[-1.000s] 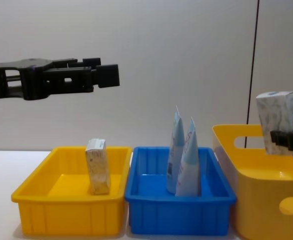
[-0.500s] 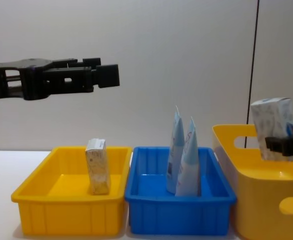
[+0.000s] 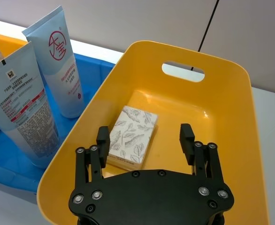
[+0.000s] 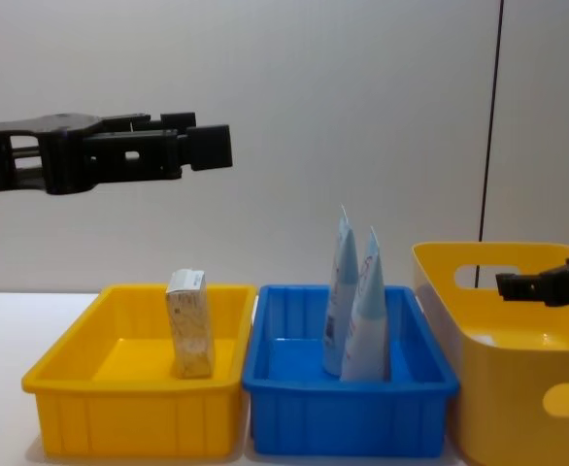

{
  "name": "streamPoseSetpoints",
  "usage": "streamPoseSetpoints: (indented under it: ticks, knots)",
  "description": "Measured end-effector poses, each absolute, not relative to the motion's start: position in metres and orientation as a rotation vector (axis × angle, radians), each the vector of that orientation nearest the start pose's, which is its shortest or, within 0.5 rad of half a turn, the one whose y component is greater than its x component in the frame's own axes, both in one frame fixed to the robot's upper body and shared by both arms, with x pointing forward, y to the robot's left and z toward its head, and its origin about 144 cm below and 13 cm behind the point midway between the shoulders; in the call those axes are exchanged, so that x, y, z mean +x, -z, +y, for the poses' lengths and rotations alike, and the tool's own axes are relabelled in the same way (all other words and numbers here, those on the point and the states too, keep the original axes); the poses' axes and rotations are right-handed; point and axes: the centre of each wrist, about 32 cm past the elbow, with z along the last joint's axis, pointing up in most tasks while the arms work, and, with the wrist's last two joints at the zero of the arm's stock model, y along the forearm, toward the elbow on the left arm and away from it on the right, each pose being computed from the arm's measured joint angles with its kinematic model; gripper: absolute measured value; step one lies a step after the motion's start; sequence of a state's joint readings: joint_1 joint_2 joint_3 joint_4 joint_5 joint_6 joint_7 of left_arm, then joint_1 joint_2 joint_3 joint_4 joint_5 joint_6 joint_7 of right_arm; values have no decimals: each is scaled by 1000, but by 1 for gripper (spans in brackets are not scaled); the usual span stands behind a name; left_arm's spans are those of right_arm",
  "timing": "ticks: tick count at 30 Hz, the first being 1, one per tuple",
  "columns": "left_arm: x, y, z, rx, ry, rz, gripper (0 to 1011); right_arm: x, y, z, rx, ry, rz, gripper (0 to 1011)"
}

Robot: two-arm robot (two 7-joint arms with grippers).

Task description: Bimanual collaborative sorting of washing and personal care products

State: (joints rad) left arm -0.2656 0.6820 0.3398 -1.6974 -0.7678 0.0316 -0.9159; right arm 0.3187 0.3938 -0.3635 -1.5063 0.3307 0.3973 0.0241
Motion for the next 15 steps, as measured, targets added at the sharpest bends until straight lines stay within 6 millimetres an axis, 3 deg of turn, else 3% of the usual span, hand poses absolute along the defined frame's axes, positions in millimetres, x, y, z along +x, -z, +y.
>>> streamPoseSetpoints:
  ticks: [5, 15]
  knots:
    - [499, -1262, 306, -84, -305, -77, 1001, 528, -1210, -243, -337, 1261, 69, 1000]
    - [500, -1262, 306, -84, -305, -77, 1001, 525, -1215, -241, -323, 1217, 70, 1005]
